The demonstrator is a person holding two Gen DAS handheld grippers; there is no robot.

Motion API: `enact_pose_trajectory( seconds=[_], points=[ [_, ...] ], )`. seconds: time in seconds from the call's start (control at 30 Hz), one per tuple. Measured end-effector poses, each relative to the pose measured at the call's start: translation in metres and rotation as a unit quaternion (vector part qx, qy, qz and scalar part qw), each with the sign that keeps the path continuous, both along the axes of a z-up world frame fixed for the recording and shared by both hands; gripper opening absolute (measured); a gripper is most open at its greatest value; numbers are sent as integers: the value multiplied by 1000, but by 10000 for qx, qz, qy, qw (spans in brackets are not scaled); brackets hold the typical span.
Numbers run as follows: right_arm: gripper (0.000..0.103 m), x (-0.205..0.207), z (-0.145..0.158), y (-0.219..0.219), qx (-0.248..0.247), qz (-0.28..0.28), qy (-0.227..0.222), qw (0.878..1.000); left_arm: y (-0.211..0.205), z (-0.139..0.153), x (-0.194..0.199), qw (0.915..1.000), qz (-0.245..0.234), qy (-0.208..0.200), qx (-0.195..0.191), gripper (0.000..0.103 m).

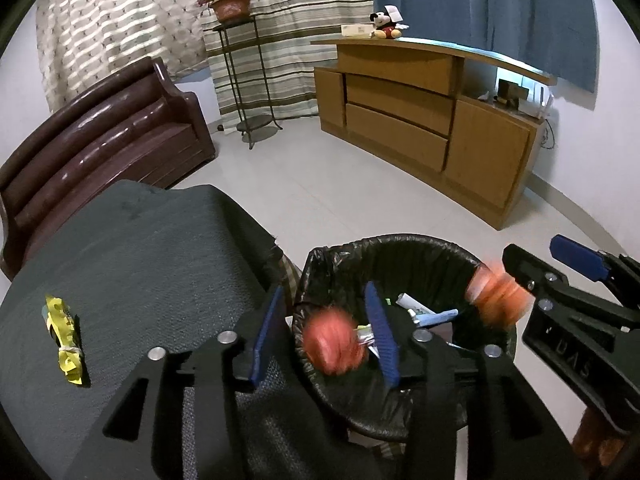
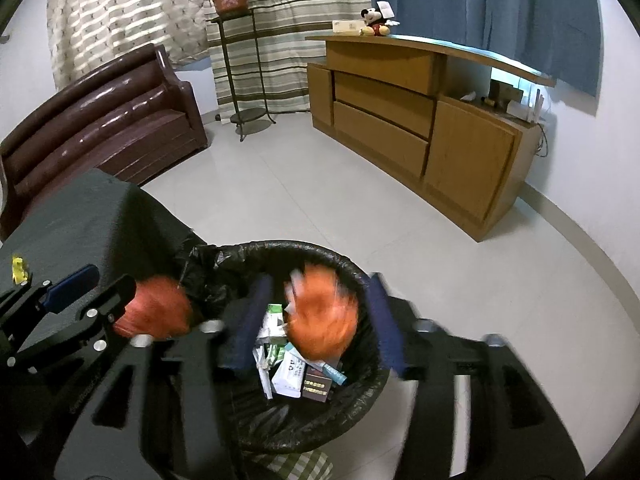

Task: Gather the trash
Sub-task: 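Open both tools to drop the bags into the bin, then move both open tools back from the bin to the yellow wrapper and green bottle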

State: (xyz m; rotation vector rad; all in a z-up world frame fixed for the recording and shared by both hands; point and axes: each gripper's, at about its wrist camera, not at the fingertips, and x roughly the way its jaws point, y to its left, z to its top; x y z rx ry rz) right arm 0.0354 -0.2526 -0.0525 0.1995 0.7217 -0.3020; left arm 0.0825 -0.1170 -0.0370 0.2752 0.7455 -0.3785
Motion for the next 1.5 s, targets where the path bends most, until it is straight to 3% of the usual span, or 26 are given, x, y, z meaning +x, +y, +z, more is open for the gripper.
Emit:
enact_pose_trajectory(
  seconds=[0.37, 0.67, 1.07, 1.5],
  points=[
    [55, -1, 1, -3, -1, -12, -9, 10000, 3, 2, -2, 9999, 99, 8, -89, 51],
    [55, 2, 11, 7, -68, 162, -47, 9998, 38, 15, -4, 9990, 383, 72, -229, 54],
    [55, 14, 24, 65, -209, 766, -131, 9968, 114, 27, -5, 9930, 1127, -61, -338, 57],
    [55, 37, 28, 152, -270, 1589, -90, 9869, 204, 22, 0, 9798, 1971, -8, -350, 57]
  ],
)
